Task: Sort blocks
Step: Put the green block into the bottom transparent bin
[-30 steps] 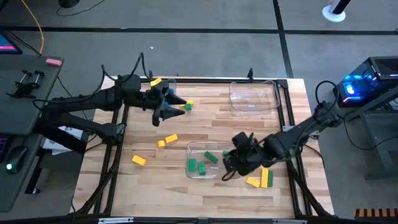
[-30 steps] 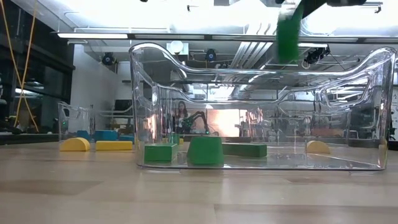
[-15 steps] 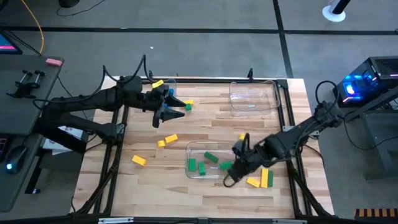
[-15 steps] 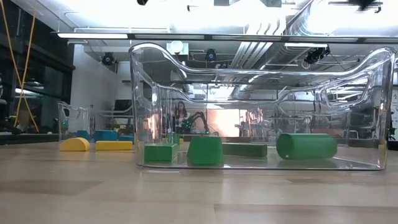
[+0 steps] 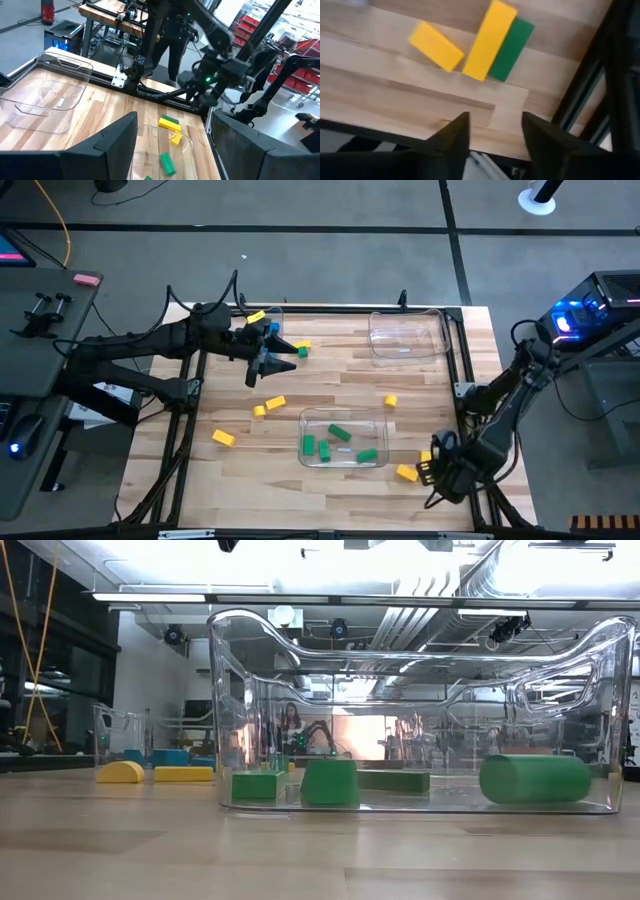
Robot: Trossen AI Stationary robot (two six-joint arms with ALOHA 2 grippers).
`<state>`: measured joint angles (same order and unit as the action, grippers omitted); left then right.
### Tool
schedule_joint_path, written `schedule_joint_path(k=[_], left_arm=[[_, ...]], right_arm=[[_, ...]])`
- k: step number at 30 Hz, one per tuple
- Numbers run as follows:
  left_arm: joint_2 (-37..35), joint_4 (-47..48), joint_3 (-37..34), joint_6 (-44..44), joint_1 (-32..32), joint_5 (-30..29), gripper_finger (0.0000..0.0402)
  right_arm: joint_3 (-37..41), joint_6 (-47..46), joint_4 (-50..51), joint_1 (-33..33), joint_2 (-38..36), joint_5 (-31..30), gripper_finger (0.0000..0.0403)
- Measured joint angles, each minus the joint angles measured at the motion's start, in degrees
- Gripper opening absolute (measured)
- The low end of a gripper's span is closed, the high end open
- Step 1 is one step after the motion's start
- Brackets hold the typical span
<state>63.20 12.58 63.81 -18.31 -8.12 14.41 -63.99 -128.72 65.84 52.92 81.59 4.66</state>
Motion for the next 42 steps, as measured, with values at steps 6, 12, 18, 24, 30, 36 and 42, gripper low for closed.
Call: schedule_joint_path(k=[6,12,18,24,30,36,42], left_arm=[[0.0,0.0,0.0,0.0,-0.1,0.0,0.0239],[0.0,0.0,0.0,-0.5,-0.1,-0.1,0.0239],[0.0,0.0,0.0,-1.1,-0.1,-0.1,0.0239],[0.0,0.1,0.0,-1.1,-0.1,-0.1,0.0239],[0.0,0.1,0.0,-1.1,-0.1,-0.4,0.0239],[0.0,0.1,0.0,-1.0,-0.1,-2.7,0.0239],[0.0,0.1,0.0,-1.0,-0.1,-3.0,0.0239]], right_arm=[[9.8,3.3,-11.6,-2.4,-0.1,1.1,0.0022],[14.0,13.4,-14.4,-7.6,-0.1,2.0,0.0003],[17.9,19.1,-15.2,-10.7,-0.1,5.0,0.0002],[21.0,19.7,-19.4,-11.8,-0.1,5.1,0.0001],[21.9,19.7,-19.9,-12.2,-0.1,4.9,0.0001],[21.9,21.5,-21.0,-12.9,-0.1,4.6,0.0000],[21.9,23.8,-21.8,-14.7,-0.1,3.5,0.0000]])
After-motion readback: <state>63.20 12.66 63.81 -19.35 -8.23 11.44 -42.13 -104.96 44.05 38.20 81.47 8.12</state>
